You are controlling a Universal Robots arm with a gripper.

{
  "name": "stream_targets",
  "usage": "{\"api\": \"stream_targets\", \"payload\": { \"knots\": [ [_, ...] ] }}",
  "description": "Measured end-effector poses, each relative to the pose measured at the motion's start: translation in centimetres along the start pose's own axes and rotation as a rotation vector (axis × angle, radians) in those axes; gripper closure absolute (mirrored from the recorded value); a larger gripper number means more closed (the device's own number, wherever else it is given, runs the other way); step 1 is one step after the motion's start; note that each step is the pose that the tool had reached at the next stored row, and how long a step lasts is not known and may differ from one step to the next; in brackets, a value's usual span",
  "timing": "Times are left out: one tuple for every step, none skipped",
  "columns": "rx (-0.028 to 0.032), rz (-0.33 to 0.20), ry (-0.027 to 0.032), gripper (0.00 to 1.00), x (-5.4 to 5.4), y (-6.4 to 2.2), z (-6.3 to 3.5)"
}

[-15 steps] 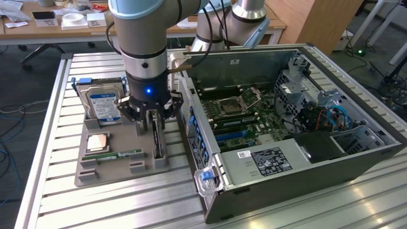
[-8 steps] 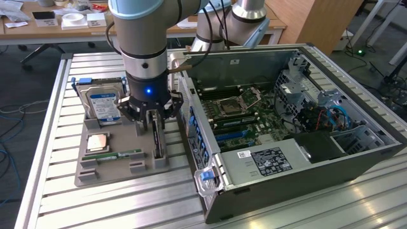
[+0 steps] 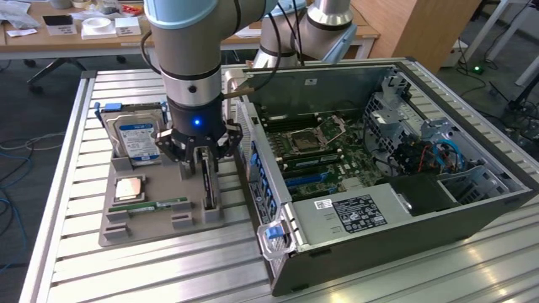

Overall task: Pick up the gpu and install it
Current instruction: 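Pick up the gpu and move the gpu toward the slot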

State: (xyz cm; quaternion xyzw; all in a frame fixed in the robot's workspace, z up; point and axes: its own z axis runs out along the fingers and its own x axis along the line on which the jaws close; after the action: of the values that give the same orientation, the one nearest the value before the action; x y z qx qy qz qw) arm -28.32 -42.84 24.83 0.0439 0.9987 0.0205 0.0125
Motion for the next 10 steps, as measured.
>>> {"api": "stream_targets", "payload": {
  "knots": [
    [0.0,0.0,0.0,0.53,0.0,0.0,0.0],
    [-0.0001,0.0,-0.0001,0.53,0.0,0.0,0.01],
    [-0.0002,0.0,-0.0002,0.53,0.0,0.0,0.01],
    [-0.0002,0.0,-0.0002,0.53,0.0,0.0,0.02],
    [-0.0001,0.0,-0.0001,0.53,0.0,0.0,0.01],
    [-0.0005,0.0,-0.0005,0.53,0.0,0.0,0.08],
    [-0.0005,0.0,-0.0005,0.53,0.0,0.0,0.14],
    [-0.0003,0.0,-0.0003,0.53,0.0,0.0,0.18],
    [-0.0001,0.0,-0.0001,0.53,0.0,-0.01,0.18],
    [-0.0001,0.0,-0.0001,0.53,0.0,-0.01,0.19]
  ]
}}
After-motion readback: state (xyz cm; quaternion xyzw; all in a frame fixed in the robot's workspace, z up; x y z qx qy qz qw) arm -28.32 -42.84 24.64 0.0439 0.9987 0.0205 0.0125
